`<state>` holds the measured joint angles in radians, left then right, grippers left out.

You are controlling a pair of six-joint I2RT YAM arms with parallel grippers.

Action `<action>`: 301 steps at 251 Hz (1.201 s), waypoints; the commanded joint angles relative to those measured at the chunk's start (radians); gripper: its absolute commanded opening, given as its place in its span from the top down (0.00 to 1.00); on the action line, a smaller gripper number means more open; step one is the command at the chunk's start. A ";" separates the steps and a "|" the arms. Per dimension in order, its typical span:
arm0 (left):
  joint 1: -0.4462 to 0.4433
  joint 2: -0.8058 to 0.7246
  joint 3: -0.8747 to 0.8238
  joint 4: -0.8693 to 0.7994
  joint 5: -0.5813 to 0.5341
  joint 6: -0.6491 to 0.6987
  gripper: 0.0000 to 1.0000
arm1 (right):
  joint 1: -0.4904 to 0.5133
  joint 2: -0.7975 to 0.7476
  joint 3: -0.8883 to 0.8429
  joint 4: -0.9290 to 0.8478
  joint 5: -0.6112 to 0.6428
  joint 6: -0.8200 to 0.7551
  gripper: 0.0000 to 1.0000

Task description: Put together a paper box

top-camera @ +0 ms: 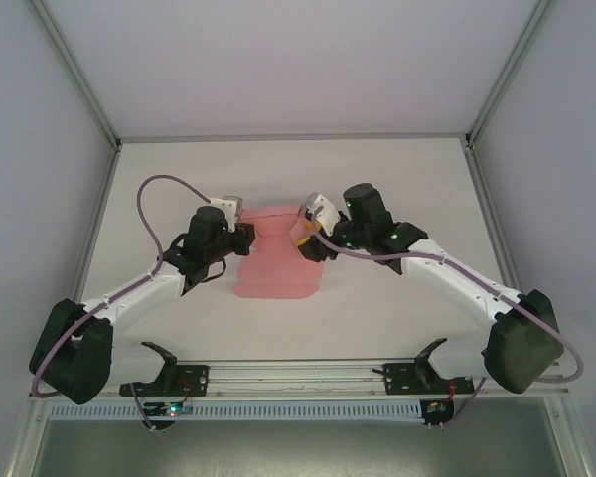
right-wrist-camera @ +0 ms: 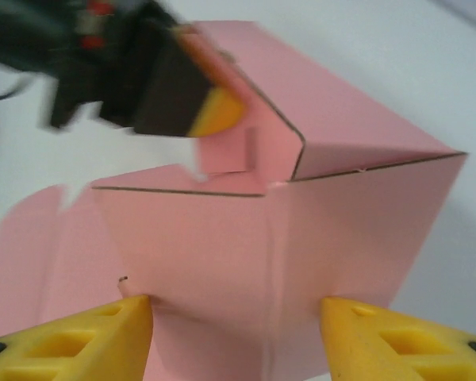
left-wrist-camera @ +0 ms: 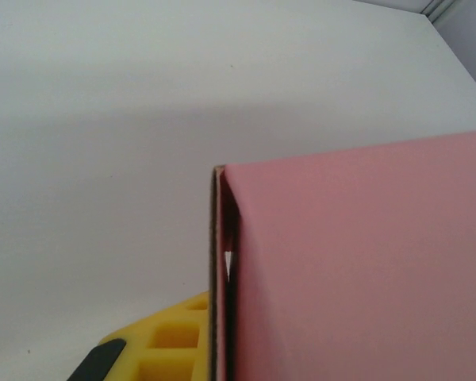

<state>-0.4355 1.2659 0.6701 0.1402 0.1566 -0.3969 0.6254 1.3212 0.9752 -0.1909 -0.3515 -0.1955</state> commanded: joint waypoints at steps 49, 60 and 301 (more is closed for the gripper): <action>-0.015 -0.034 0.019 0.066 0.093 -0.010 1.00 | 0.051 0.045 -0.040 0.184 0.359 0.061 0.34; -0.014 -0.035 0.019 0.067 0.099 -0.008 1.00 | 0.056 0.059 -0.035 0.183 0.354 0.053 0.45; -0.190 0.176 0.326 -0.694 -0.697 -0.502 1.00 | -0.085 0.360 0.143 0.264 1.652 0.133 1.00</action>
<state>-0.6422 1.4342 0.9970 -0.1547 -0.2764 -0.7692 0.7498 1.6470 1.1191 0.1436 0.7673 -0.0700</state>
